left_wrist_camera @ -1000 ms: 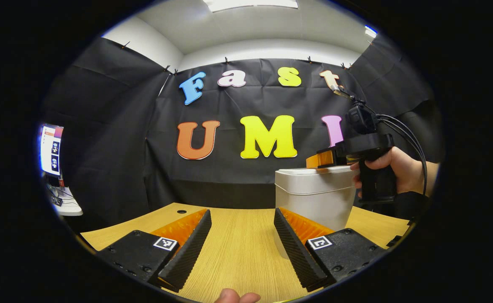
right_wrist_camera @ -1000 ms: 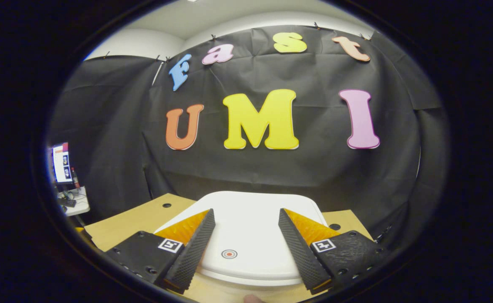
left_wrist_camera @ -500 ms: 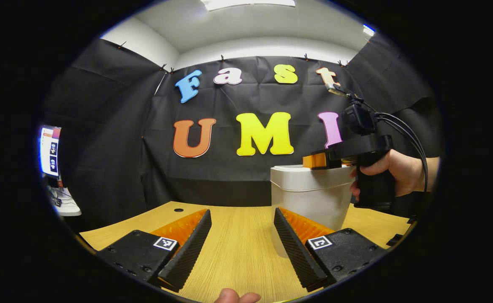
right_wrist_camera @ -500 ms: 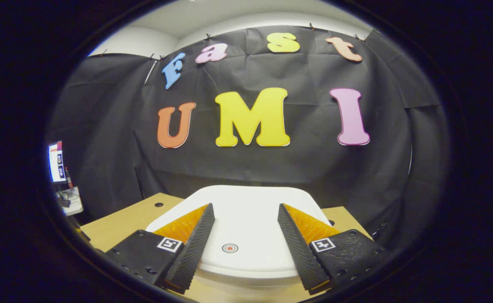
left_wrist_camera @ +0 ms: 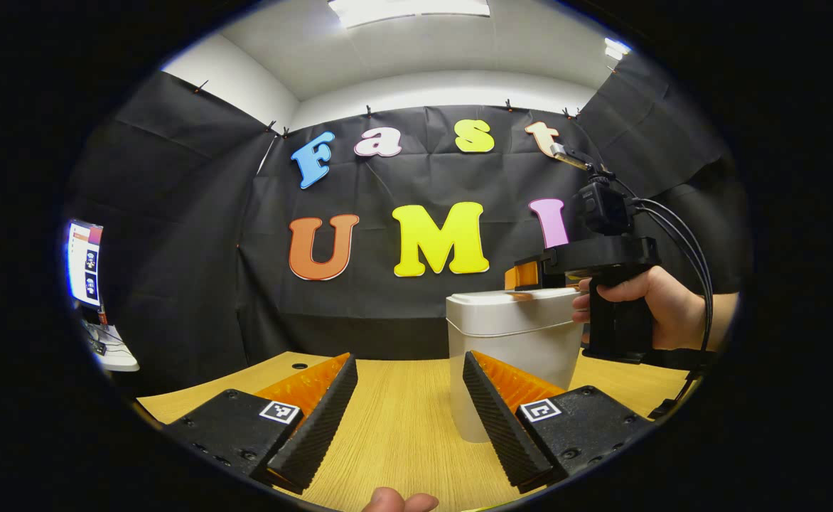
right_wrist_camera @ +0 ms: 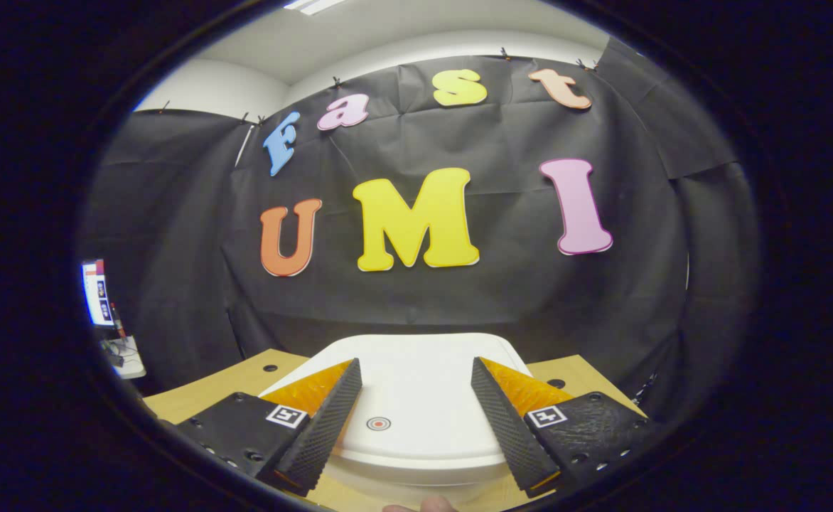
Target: Press the lid of the desktop garbage bin to open it, pick up the crumpled paper on the desktop and throw it into the bin, then pick up the pop can on the desktop and drop it into the bin, and finally close the garbage bin lid.
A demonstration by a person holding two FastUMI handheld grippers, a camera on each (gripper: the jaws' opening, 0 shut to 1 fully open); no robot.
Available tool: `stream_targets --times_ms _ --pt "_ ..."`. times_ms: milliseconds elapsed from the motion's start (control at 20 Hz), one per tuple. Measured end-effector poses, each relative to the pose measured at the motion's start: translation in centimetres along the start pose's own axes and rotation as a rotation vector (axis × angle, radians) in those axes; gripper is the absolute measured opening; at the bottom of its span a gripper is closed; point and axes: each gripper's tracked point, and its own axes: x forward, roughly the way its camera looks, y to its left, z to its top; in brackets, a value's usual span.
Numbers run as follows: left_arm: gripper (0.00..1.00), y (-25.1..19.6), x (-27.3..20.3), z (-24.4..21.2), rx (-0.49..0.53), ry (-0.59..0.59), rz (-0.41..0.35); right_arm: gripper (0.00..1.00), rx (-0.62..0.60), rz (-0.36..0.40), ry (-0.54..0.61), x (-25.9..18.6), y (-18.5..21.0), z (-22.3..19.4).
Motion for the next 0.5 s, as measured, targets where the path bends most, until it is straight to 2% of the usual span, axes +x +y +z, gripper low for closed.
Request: stream_targets --times_ms 200,500 --pt "0.96 -0.2 -0.2 0.2 0.001 -0.006 -0.003 0.97 -0.015 -0.033 -0.097 -4.1 -1.5 -0.3" --pt "0.96 -0.3 -0.1 -0.2 -0.019 0.008 -0.003 0.97 -0.034 -0.051 -0.146 -9.9 -2.9 -1.4"
